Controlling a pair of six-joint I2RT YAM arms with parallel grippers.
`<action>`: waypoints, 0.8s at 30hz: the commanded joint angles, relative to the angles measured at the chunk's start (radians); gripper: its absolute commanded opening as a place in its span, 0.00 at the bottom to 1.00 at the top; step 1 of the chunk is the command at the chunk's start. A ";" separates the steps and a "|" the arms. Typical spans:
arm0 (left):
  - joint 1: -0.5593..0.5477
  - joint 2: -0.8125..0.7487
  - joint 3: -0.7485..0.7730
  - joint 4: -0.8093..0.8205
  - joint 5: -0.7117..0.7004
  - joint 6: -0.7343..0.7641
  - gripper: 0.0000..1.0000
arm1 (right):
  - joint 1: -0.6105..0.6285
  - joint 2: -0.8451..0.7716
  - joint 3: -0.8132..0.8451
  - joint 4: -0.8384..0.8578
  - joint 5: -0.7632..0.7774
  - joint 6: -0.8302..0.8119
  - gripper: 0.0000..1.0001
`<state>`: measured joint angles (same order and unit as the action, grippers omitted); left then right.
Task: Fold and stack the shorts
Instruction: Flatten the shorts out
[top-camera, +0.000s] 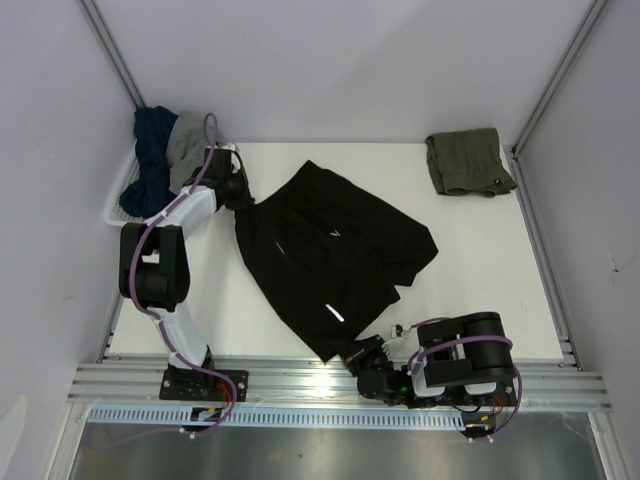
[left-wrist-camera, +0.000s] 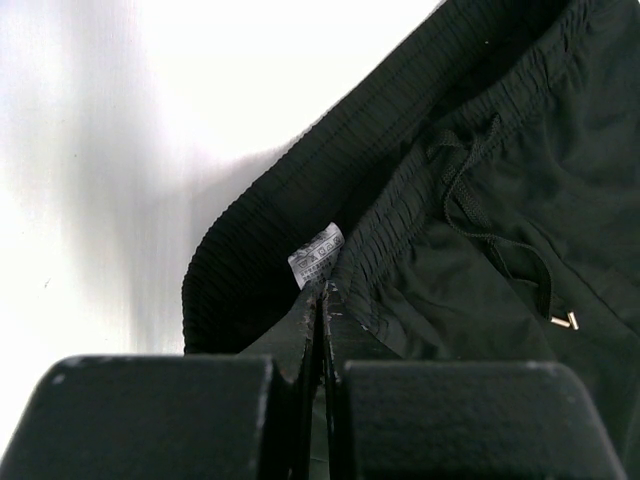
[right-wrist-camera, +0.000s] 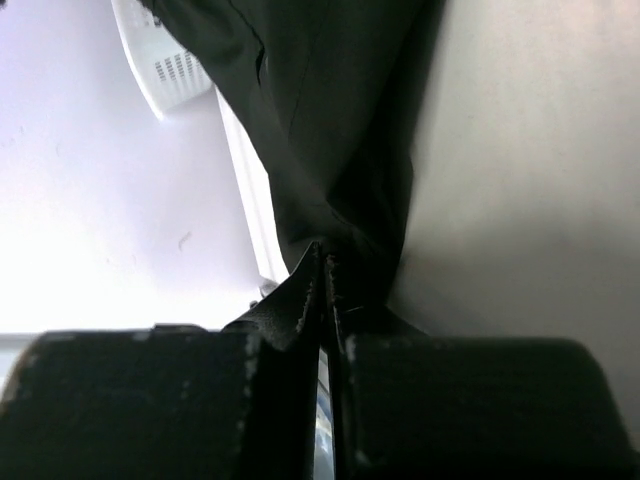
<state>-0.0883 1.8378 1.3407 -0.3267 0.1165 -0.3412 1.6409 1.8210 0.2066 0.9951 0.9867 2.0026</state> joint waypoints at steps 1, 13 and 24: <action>0.010 -0.048 0.000 0.029 0.017 -0.016 0.00 | -0.010 -0.006 -0.030 0.085 0.013 -0.100 0.00; 0.059 -0.066 -0.017 0.074 0.161 -0.084 0.00 | 0.155 -0.506 0.234 -0.969 0.211 -0.326 0.00; 0.116 -0.184 -0.034 0.127 0.333 -0.202 0.00 | 0.195 -0.822 0.246 -1.126 0.297 -0.756 0.00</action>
<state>-0.0170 1.7599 1.3033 -0.2611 0.3733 -0.4831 1.8179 1.0782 0.4305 -0.0467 1.1503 1.4609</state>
